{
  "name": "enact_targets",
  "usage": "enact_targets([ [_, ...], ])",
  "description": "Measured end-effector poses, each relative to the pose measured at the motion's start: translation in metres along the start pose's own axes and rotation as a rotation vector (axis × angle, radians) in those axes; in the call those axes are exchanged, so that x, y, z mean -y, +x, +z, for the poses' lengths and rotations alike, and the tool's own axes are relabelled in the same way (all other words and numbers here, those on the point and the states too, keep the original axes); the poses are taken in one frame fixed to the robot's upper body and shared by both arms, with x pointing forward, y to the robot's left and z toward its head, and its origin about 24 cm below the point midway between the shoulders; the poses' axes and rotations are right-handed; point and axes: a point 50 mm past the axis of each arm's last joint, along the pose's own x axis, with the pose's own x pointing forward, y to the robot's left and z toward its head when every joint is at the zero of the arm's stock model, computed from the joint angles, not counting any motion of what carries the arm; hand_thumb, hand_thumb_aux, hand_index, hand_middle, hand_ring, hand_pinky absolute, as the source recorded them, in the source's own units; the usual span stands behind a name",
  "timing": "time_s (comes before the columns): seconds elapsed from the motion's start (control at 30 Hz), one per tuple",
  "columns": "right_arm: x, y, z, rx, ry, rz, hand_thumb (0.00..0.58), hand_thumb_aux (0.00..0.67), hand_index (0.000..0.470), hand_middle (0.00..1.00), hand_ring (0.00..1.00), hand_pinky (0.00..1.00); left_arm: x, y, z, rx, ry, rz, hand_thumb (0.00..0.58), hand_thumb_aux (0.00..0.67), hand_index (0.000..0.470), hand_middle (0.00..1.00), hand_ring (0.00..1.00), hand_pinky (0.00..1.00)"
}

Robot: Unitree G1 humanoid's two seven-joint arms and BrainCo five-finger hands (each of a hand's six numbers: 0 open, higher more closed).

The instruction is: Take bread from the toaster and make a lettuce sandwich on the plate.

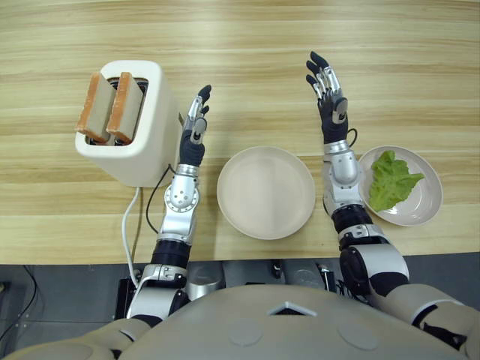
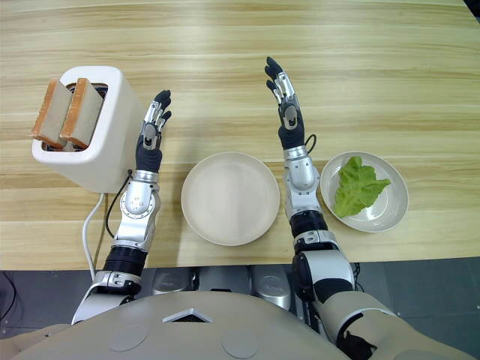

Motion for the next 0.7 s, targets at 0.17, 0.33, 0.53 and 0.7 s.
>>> enact_targets([
  [0.17, 0.0, 0.0, 0.0, 0.0, 0.0, 0.0, 0.0, 0.0, 0.0, 0.0, 0.0, 0.0, 0.0, 0.0, 0.0, -0.001, 0.002, -0.001, 0.0, 0.0, 0.0, 0.0, 0.0, 0.0],
  [0.33, 0.0, -0.001, -0.002, -0.01, 0.001, -0.002, 0.0, 0.0, 0.0, 0.0, 0.0, 0.0, 0.0, 0.002, -0.002, -0.008, 0.001, -0.004, 0.0, 0.0, 0.0, 0.0, 0.0, 0.0],
  [0.53, 0.0, -0.002, -0.005, -0.027, 0.003, -0.002, 0.0, 0.0, 0.0, 0.0, 0.0, 0.0, 0.001, 0.004, -0.003, -0.006, 0.003, -0.007, 0.0, 0.0, 0.0, 0.0, 0.0, 0.0],
  [0.7, -0.001, 0.003, -0.004, -0.016, 0.004, 0.004, 0.0, 0.0, 0.0, 0.0, 0.0, 0.0, -0.015, 0.005, 0.013, 0.102, 0.175, 0.0, 0.0, 0.0, 0.0, 0.0, 0.0, 0.0],
])
